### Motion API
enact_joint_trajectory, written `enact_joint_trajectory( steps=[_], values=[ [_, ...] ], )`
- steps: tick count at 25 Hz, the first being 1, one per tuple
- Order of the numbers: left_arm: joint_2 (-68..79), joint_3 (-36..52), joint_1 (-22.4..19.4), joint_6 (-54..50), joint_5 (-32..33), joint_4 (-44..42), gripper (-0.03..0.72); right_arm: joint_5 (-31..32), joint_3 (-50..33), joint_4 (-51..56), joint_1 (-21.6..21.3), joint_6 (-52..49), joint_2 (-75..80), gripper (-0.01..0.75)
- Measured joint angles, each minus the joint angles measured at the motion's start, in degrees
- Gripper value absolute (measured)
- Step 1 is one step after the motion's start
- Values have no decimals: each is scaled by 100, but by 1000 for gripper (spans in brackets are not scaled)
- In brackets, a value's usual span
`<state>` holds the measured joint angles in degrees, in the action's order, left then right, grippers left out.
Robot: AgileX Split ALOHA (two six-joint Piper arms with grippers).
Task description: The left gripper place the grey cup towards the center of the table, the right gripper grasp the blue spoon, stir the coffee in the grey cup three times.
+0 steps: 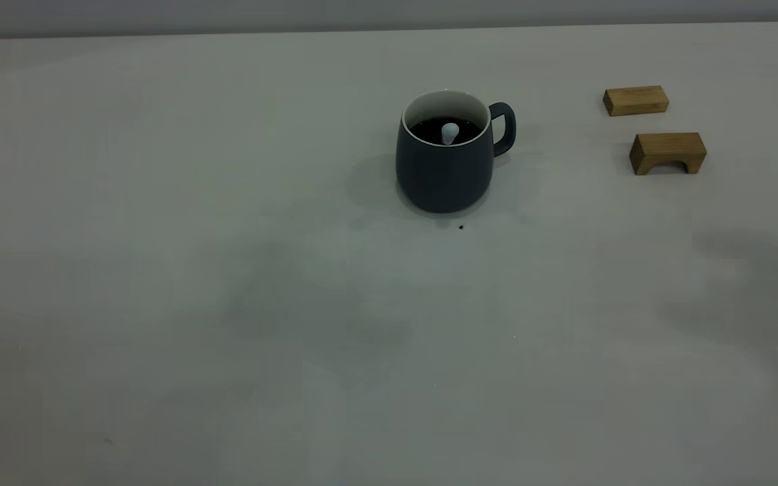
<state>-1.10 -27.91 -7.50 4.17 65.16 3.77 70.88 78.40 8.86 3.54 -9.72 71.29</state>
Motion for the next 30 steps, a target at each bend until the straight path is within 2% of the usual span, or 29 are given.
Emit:
enact_joint_trajectory(
  steps=[6, 15, 23, 28, 30],
  values=[
    [0, 0, 0, 0, 0, 0, 585, -249, -1309, -35, 0, 873, -1318, 212],
    [0, 0, 0, 0, 0, 0, 585, -321, -3092, -596, 0, 972, -3138, 221],
    [0, 0, 0, 0, 0, 0, 585, -1127, -4702, -717, -251, 972, -5176, 225],
    [0, 0, 0, 0, 0, 0, 585, -1035, -4986, -703, -269, 972, -6197, 231],
    [0, 0, 0, 0, 0, 0, 585, -799, -5025, -710, -269, 972, -6506, 233]
  ],
)
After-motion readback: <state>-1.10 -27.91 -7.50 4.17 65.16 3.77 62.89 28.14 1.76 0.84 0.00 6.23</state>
